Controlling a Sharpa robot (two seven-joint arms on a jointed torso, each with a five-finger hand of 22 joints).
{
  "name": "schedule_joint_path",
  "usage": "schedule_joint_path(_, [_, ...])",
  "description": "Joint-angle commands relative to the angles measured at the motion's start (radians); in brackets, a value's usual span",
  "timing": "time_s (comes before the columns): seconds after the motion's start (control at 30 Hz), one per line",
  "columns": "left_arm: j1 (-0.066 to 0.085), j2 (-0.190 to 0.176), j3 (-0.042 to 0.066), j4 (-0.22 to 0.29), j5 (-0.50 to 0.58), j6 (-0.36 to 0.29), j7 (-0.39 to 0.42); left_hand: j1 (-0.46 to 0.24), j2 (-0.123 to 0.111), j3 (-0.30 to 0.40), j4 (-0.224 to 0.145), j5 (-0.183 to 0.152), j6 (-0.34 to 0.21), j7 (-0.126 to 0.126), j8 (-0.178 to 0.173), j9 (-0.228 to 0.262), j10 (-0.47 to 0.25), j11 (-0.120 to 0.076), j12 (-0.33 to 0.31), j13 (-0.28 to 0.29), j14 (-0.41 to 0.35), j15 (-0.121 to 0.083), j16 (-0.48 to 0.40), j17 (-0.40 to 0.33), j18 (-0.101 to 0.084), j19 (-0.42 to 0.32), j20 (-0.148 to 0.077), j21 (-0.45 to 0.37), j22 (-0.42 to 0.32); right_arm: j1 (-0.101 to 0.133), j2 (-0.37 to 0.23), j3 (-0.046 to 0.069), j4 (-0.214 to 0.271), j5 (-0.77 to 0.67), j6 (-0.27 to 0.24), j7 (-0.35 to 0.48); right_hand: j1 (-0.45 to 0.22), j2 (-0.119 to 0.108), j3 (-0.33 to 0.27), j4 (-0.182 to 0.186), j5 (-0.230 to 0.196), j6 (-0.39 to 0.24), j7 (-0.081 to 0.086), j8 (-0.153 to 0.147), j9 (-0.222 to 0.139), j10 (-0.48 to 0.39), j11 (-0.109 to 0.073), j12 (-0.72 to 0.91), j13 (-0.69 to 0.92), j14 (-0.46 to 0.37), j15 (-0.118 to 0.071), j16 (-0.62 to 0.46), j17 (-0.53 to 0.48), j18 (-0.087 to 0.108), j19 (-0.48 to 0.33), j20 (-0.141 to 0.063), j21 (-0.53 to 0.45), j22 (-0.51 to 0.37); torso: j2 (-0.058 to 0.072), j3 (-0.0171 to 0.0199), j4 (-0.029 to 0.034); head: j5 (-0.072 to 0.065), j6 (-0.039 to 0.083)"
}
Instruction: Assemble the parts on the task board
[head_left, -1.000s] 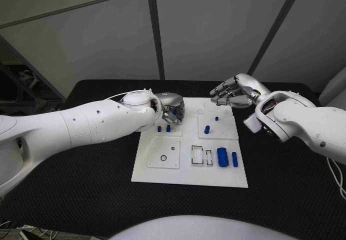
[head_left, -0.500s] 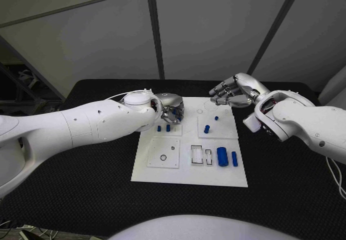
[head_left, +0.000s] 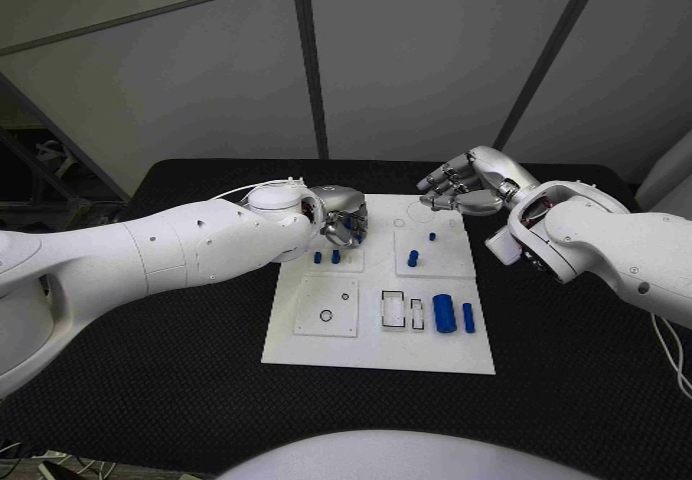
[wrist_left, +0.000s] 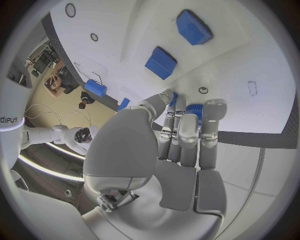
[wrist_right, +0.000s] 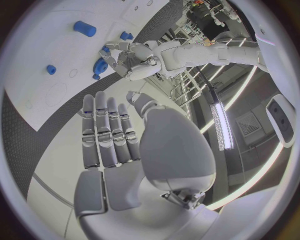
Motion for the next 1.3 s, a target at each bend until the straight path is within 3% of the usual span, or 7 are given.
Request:
schedule_joint_path(0.03, [-0.004, -0.005, -0.002, 0.000, -0.001, 0.005, 0.006, 0.008, 0.002, 0.009, -0.003, -0.006, 0.010, 0.000, -0.006, -0.001, 0.011, -0.001, -0.007, -0.003, 0.013, 0.001, 0.012, 0.010, -0.011, 0.010, 0.000, 0.013, 0.012, 0.002, 0.000, 0.001, 0.003, -0.002, 0.004, 0.008, -0.001, 0.005, -0.001, -0.003, 0.005, -0.002, 0.007, 0.001, 0.000, -0.005, 0.004, -0.007, -0.002, 0.000, 0.006, -0.005, -0.001, 0.000, 0.005, 0.005, -0.007, -0.001, -0.001, 0.0000, 0.0013, 0.000, 0.000])
schedule_joint_path(0.3, [-0.004, -0.029, 0.002, 0.027, 0.012, -0.019, 0.010, 0.005, 0.001, 0.013, -0.005, -0.006, 0.017, 0.001, -0.008, -0.001, 0.018, -0.001, -0.013, -0.004, 0.018, 0.001, 0.020, 0.014, -0.012, 0.012, 0.000, 0.021, 0.020, 0.002, 0.000, 0.001, 0.002, -0.002, 0.004, 0.009, -0.001, 0.005, -0.001, -0.003, 0.005, -0.002, 0.007, 0.001, 0.000, -0.005, 0.004, -0.007, -0.002, 0.000, 0.006, -0.005, -0.001, 0.000, 0.005, 0.005, -0.007, -0.001, -0.001, -0.0004, 0.0017, 0.002, 0.005])
schedule_joint_path(0.5, [-0.004, -0.047, 0.035, 0.046, 0.022, -0.027, 0.007, 0.002, 0.000, 0.014, -0.005, -0.006, 0.019, 0.002, -0.010, -0.001, 0.020, -0.001, -0.017, -0.005, 0.021, 0.002, 0.024, 0.018, -0.013, 0.013, 0.000, 0.025, 0.025, 0.002, 0.000, 0.001, 0.000, -0.002, 0.004, 0.009, -0.001, 0.005, -0.001, -0.003, 0.005, -0.002, 0.007, 0.001, 0.000, -0.005, 0.004, -0.007, -0.002, 0.000, 0.006, -0.005, -0.001, 0.000, 0.005, 0.005, -0.007, -0.001, -0.001, -0.0004, 0.0024, 0.002, 0.009])
schedule_joint_path(0.67, [-0.004, -0.070, 0.070, 0.074, 0.037, -0.025, 0.003, -0.001, 0.000, 0.015, -0.005, -0.006, 0.021, 0.002, -0.011, -0.001, 0.021, 0.000, -0.020, -0.006, 0.023, 0.002, 0.027, 0.020, -0.013, 0.014, 0.000, 0.028, 0.028, 0.002, 0.000, 0.001, -0.002, -0.002, 0.004, 0.009, -0.001, 0.005, -0.001, -0.003, 0.005, -0.002, 0.007, 0.001, 0.000, -0.005, 0.004, -0.007, -0.002, 0.000, 0.006, -0.005, -0.001, 0.000, 0.005, 0.005, -0.007, -0.001, -0.001, -0.0004, 0.0031, 0.004, 0.011])
schedule_joint_path(0.8, [-0.004, -0.098, 0.086, 0.102, 0.044, -0.016, -0.005, -0.004, -0.001, 0.015, -0.004, -0.007, 0.023, 0.003, -0.012, -0.001, 0.023, 0.000, -0.022, -0.007, 0.024, 0.002, 0.030, 0.022, -0.014, 0.016, 0.001, 0.032, 0.032, 0.002, 0.000, 0.001, -0.004, -0.002, 0.004, 0.009, -0.001, 0.005, -0.001, -0.003, 0.005, -0.002, 0.007, 0.001, 0.000, -0.005, 0.004, -0.007, -0.002, 0.000, 0.006, -0.005, -0.001, 0.000, 0.005, 0.005, -0.007, -0.001, -0.001, -0.0006, 0.0024, 0.006, 0.013])
schedule_joint_path(0.97, [-0.004, -0.138, 0.093, 0.132, 0.055, 0.002, -0.017, -0.009, -0.002, 0.014, -0.003, -0.007, 0.026, 0.002, -0.013, -0.001, 0.027, -0.001, -0.025, -0.007, 0.026, 0.002, 0.033, 0.024, -0.015, 0.018, 0.001, 0.037, 0.036, 0.002, -0.001, 0.001, -0.004, -0.002, 0.005, 0.008, -0.001, 0.005, -0.001, -0.003, 0.005, -0.002, 0.007, 0.001, 0.000, -0.005, 0.004, -0.007, -0.002, 0.000, 0.006, -0.005, -0.001, 0.000, 0.005, 0.005, -0.007, -0.001, -0.001, 0.0008, 0.0026, 0.009, 0.012])
schedule_joint_path(1.3, [-0.005, -0.197, 0.094, 0.159, 0.079, 0.034, -0.036, -0.014, -0.004, 0.013, -0.001, -0.007, 0.028, 0.001, -0.014, -0.002, 0.029, -0.001, -0.028, -0.008, 0.027, 0.002, 0.035, 0.023, -0.015, 0.019, 0.002, 0.038, 0.038, 0.002, -0.004, 0.001, -0.005, -0.002, 0.005, 0.006, -0.001, 0.005, -0.001, -0.003, 0.005, -0.002, 0.007, 0.001, 0.000, -0.005, 0.004, -0.007, -0.002, 0.000, 0.006, -0.005, -0.001, 0.000, 0.005, 0.005, -0.007, -0.001, 0.000, -0.0004, 0.0023, 0.012, 0.012])
